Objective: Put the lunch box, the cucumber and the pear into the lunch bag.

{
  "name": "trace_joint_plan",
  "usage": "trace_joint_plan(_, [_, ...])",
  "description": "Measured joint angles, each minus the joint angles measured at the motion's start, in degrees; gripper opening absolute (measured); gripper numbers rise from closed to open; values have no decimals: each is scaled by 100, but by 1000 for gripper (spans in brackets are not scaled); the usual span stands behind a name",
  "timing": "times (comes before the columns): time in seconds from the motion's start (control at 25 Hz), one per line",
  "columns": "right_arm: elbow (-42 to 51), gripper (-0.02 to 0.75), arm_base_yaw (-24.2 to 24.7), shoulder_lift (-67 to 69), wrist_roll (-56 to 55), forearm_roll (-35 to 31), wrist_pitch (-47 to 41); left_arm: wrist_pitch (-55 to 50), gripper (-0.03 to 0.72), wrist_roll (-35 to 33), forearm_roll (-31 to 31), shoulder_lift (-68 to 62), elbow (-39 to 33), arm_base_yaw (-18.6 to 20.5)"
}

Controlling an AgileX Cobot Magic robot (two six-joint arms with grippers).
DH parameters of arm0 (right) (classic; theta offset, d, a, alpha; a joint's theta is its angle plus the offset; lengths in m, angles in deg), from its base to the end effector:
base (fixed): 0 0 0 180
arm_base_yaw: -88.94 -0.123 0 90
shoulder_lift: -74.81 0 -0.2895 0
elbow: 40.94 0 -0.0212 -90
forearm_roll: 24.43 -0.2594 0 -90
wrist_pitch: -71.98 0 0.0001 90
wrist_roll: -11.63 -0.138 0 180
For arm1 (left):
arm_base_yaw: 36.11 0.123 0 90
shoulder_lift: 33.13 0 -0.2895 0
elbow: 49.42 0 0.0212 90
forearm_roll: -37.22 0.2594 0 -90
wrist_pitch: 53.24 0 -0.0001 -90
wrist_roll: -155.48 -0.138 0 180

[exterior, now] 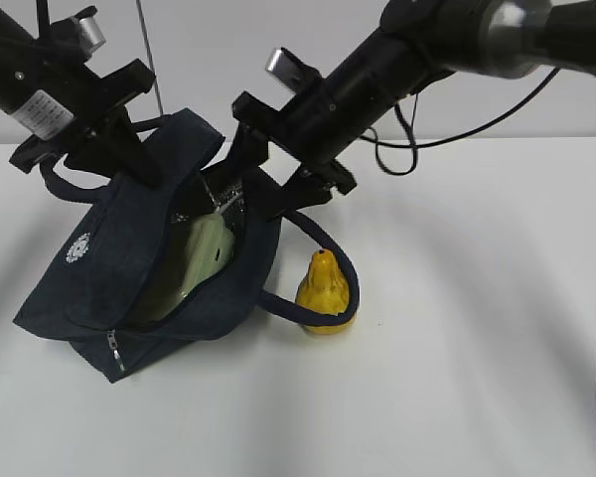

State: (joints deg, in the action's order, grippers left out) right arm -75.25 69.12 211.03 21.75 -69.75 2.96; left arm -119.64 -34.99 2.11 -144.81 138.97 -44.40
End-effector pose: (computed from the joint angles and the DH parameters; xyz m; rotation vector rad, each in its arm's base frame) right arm 0.4363 0.2547 0.1917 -0.4049 2.8068 1.1460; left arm 0.3796 -0.1288 0.2396 0.1801 2.8301 -0.8452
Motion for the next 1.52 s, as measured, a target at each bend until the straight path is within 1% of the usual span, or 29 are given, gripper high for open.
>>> trace_joint_plan(0.08, [0, 524, 0, -281, 0, 817, -25, -11, 2, 0, 0, 0, 0, 0])
trace_joint_plan(0.2, [185, 517, 0, -712, -10, 1579, -64, -23, 2, 0, 21, 0, 0, 0])
trace_joint_plan(0.32, [715, 516, 0, -1109, -10, 1974, -64, -24, 2, 0, 34, 0, 0, 0])
trace_joint_plan(0.48, [1709, 514, 0, -1543, 94, 2374, -75, -64, 2, -42, 44, 0, 0, 0])
trace_joint_plan(0.68, [2804, 512, 0, -1909, 219, 2562, 57, -92, 2, -97, -42, 6, 0, 0])
trace_joint_plan(0.84, [3385, 512, 0, -2032, 230, 2817, 346, -99, 2, -245, -164, 75, 0, 0])
trace_joint_plan(1.08, [4034, 511, 0, -2143, 238, 2934, 669, -99, 2, -327, -191, 218, 0, 4])
trace_joint_plan(1.36, [4575, 512, 0, -2152, 279, 2934, 1031, -99, 2, -477, -419, 228, 0, 11])
trace_joint_plan(1.52, [4746, 512, 0, -2167, 279, 2934, 1226, -88, 2, -539, -422, 228, 0, 141])
